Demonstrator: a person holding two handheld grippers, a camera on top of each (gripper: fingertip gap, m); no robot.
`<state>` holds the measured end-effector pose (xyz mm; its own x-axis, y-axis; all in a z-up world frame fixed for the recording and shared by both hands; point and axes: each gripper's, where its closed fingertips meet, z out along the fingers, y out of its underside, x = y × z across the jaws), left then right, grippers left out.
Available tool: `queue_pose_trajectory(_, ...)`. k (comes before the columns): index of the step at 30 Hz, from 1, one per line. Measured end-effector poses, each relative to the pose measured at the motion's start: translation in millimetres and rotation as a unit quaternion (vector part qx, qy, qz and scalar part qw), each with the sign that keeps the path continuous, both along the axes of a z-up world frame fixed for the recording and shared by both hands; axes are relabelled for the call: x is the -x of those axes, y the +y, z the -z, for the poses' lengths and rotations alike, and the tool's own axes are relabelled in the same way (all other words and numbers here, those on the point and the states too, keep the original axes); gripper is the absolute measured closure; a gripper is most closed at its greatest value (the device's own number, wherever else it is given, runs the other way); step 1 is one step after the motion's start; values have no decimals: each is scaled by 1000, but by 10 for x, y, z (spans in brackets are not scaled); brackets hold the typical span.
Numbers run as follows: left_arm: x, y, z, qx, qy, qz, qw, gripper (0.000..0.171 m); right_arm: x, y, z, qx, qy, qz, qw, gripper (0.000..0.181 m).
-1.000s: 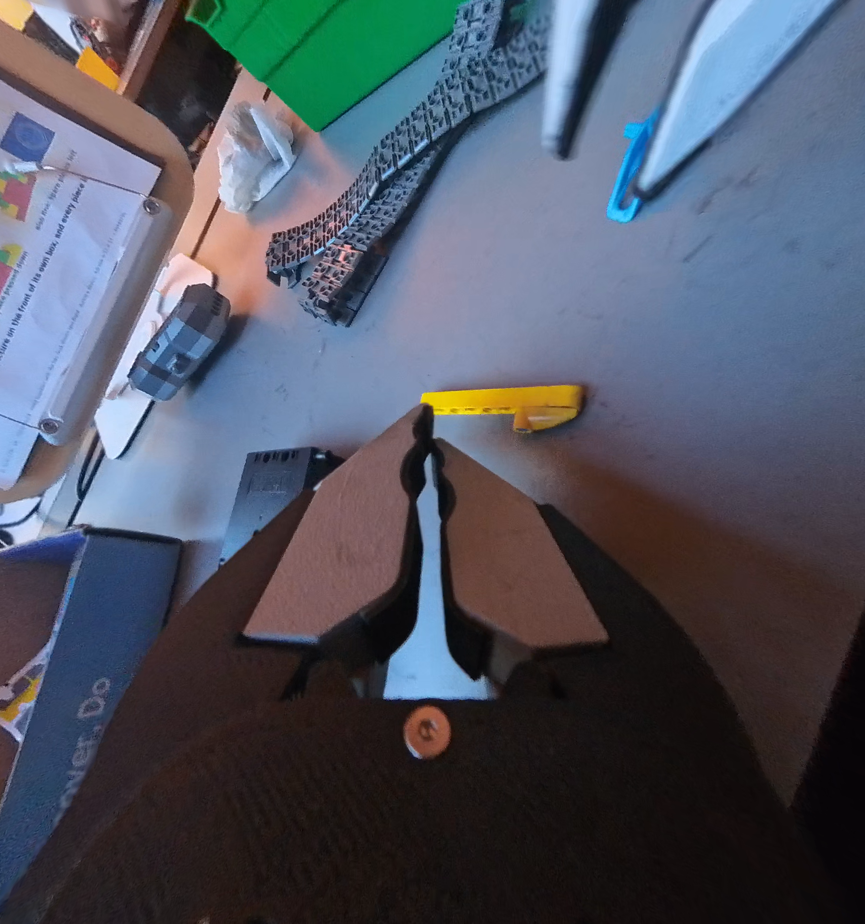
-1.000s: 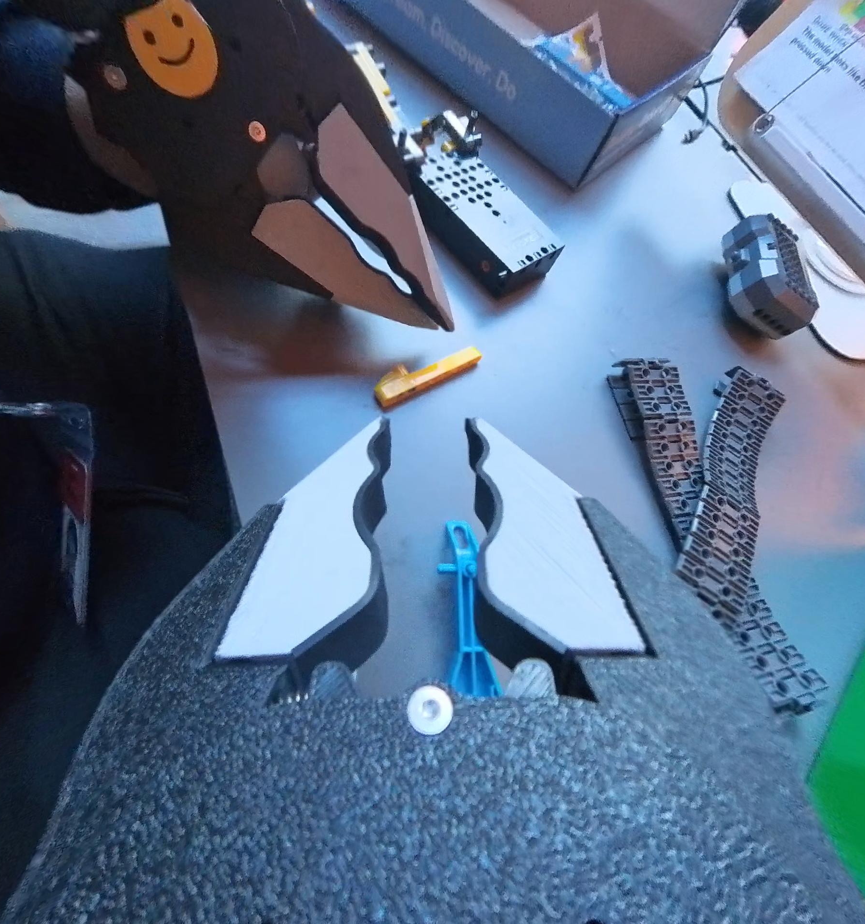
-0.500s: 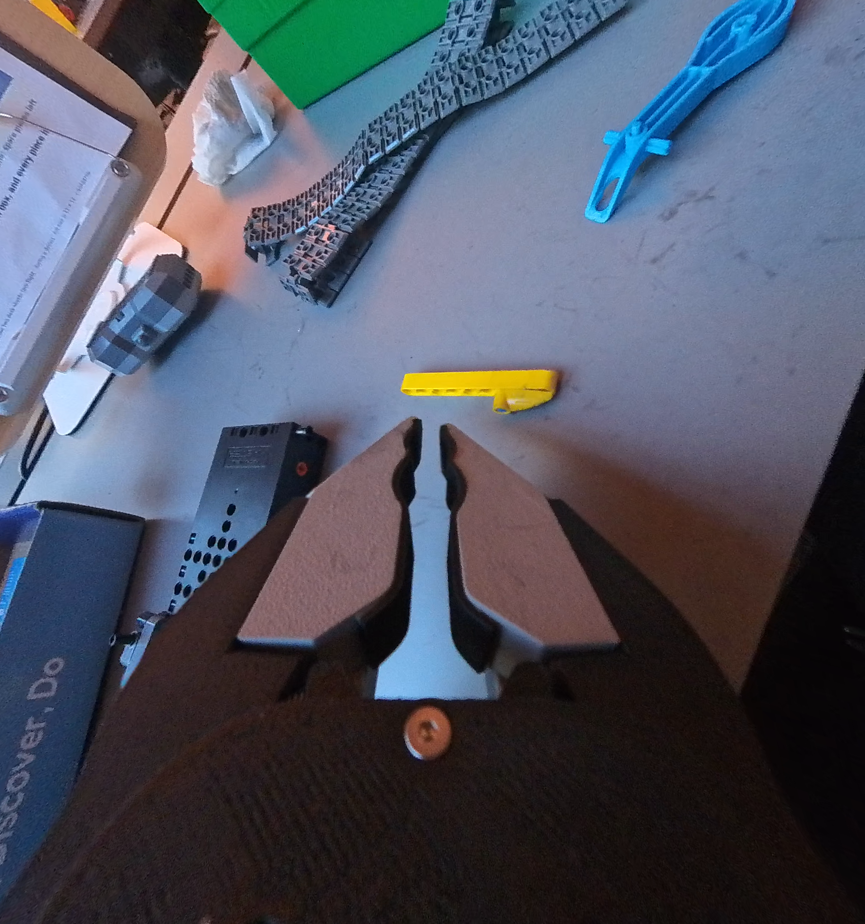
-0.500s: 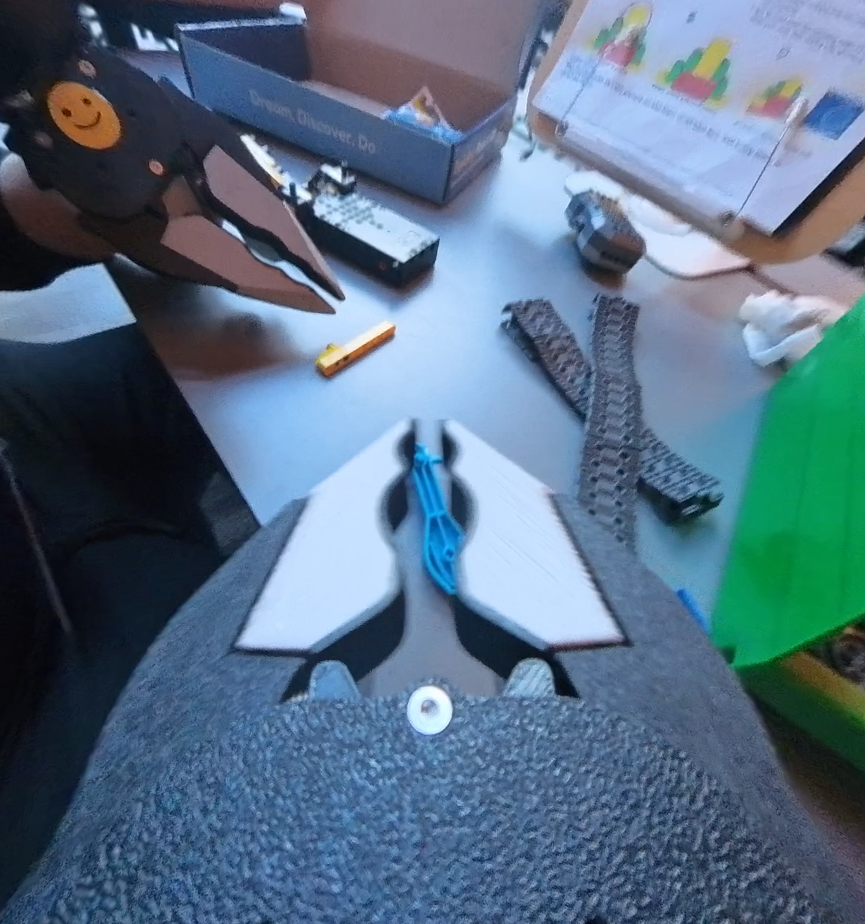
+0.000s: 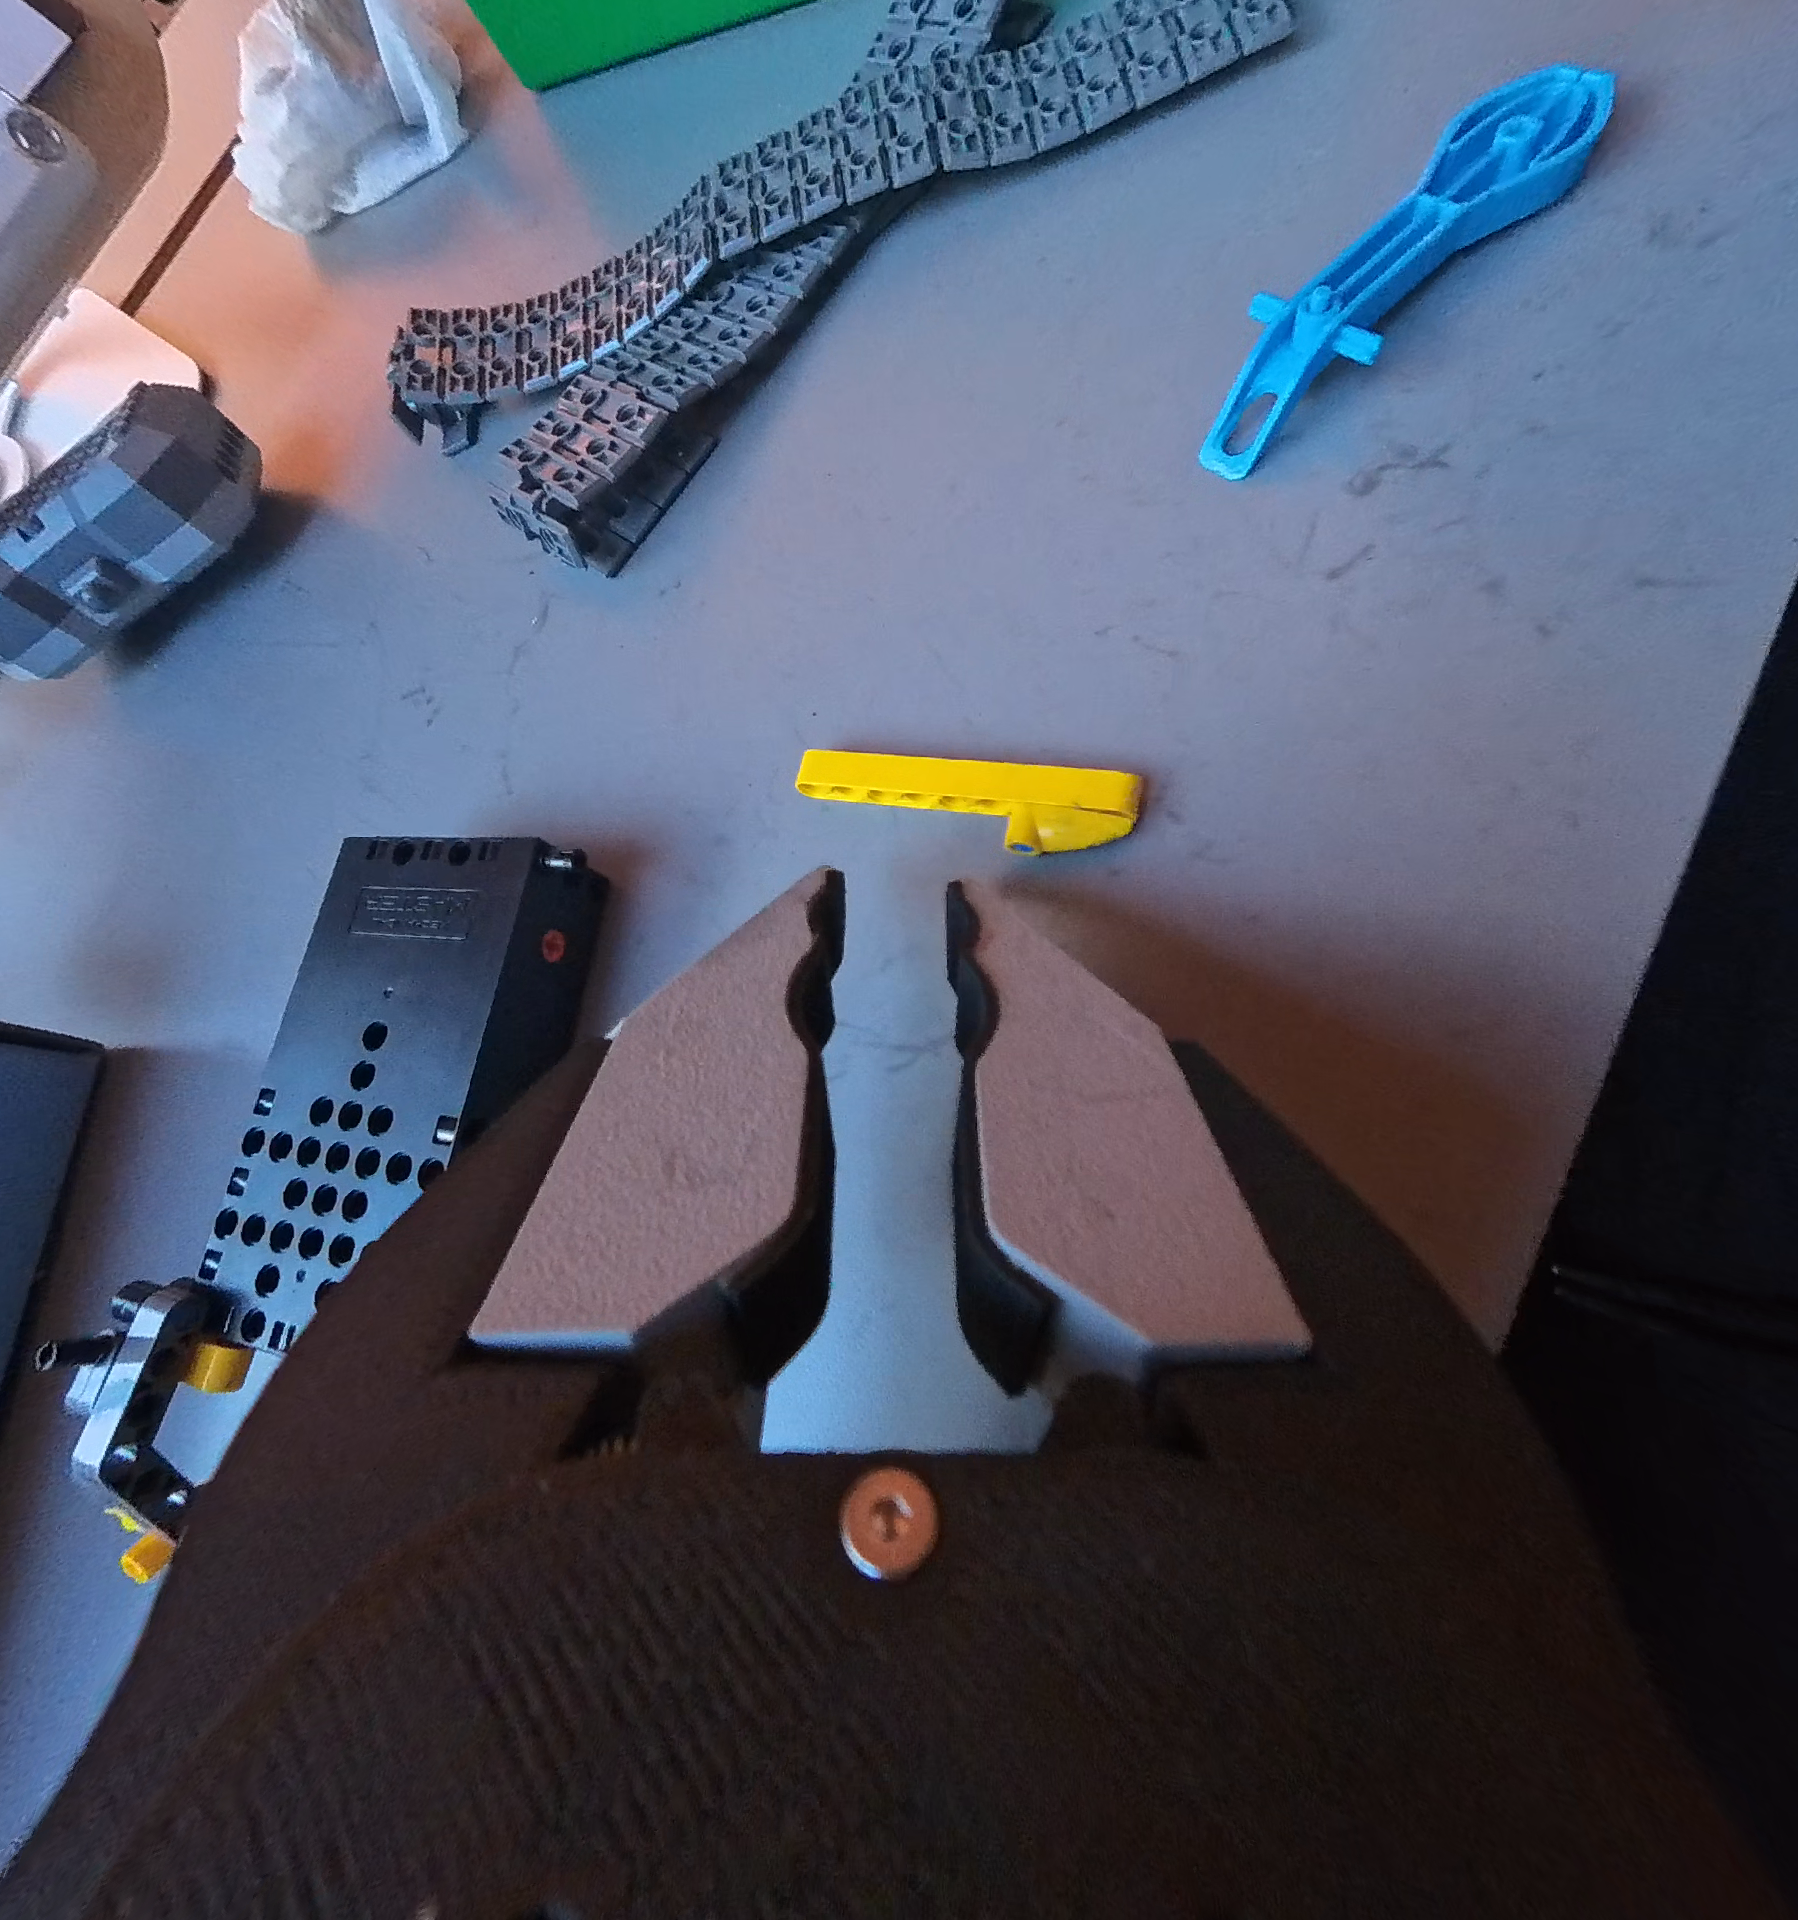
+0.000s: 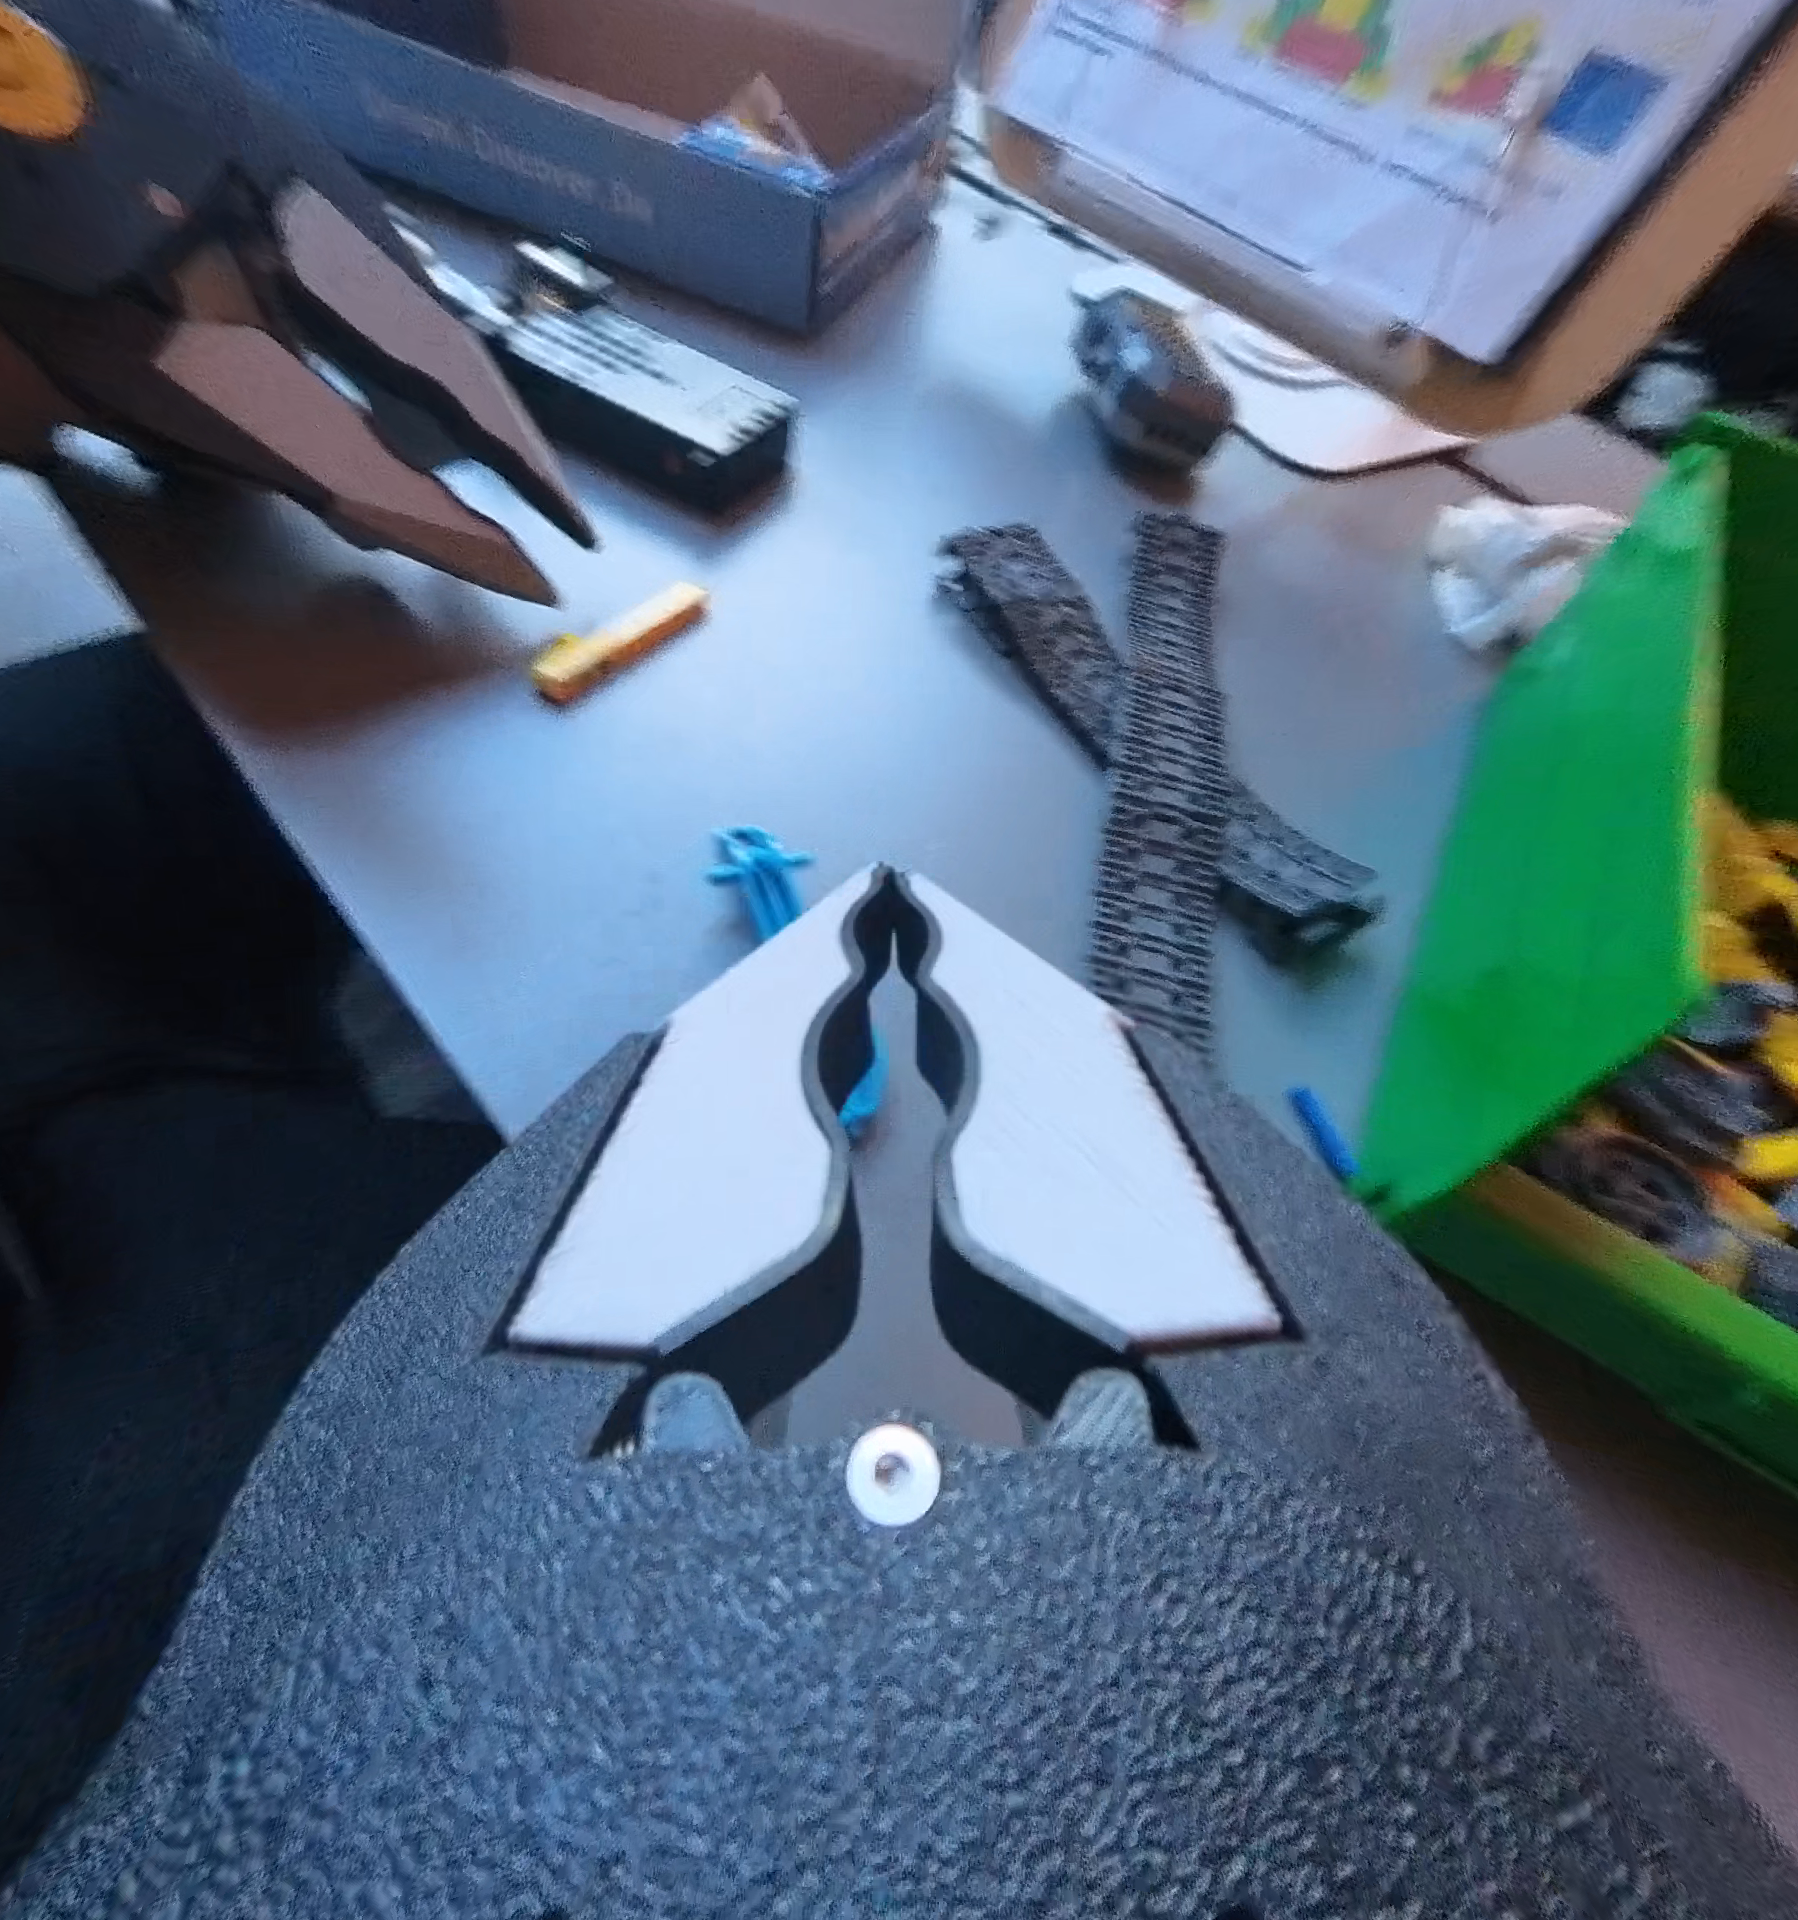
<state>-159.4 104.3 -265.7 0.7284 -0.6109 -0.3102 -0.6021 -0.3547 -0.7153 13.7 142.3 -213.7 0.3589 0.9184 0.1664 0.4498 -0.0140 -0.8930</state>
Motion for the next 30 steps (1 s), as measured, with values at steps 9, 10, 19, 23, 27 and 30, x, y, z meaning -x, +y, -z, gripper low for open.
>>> queue_pose_trajectory(9, -23, -15, 20, 50, -55, 13, 997, 144, 187, -139, 138, 47, 2, -42, 998, 150)
queue_pose_trajectory(10, -27, -16, 30, 60, -61, 15, 996, 144, 273, -212, 163, 55, -7, -50, 997, 146)
queue_pose_trajectory(19, -96, 168, -121, 84, -85, 72, 990, 139, 411, -284, 412, 5, -114, -39, 993, 126)
queue_pose_trajectory(23, -117, 191, -156, 75, 23, 167, 983, 140, 105, -87, 353, 7, -120, -37, 992, 145)
queue_pose_trajectory(27, -94, 171, -37, 92, 128, 256, 954, 141, -65, -53, 269, 20, -106, -76, 991, 149)
queue_pose_trajectory(30, -67, 169, 65, 98, 178, 299, 932, 142, -82, -79, 362, 37, -123, -100, 987, 139)
